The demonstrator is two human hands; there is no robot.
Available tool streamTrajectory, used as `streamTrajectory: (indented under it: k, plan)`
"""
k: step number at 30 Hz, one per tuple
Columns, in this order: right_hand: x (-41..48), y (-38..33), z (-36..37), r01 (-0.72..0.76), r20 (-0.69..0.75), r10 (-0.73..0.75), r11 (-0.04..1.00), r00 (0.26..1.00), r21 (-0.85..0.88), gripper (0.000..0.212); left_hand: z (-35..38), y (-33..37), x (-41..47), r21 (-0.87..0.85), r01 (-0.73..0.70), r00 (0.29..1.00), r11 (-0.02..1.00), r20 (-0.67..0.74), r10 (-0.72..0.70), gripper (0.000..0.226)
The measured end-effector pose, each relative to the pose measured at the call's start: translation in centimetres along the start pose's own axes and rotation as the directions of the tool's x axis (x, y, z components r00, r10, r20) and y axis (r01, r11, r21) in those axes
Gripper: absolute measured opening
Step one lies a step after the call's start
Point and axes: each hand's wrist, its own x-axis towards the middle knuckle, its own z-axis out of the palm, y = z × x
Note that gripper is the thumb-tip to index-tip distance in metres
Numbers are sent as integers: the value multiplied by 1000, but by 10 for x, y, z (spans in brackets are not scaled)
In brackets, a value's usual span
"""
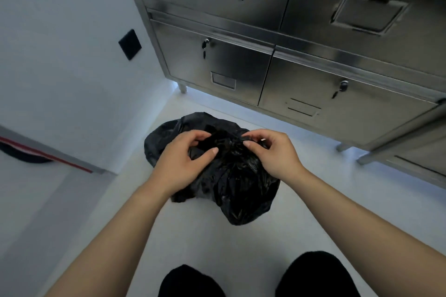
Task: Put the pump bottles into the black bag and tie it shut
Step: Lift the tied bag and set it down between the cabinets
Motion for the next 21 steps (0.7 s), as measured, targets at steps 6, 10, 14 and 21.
streamTrajectory:
  k: [6,10,14,21]
  plan:
    - [-66,-138,-84,-77,-101,75,997,992,-25,9,-73,136,-47,236,-173,981,956,129,146,52]
    - [-128,-207,-146,-172,-184,160,984,970,-51,8,-110,230,-71,318,-353,926,880,253,280,53]
    - [-196,-245,-204,-252,-331,227,967,916,-33,11,-118,313,-88,326,-536,833,779,358,423,58]
    - [-283,-273,-301,-239,-595,223,969,772,53,10,-59,424,-115,251,-780,601,574,555,575,64]
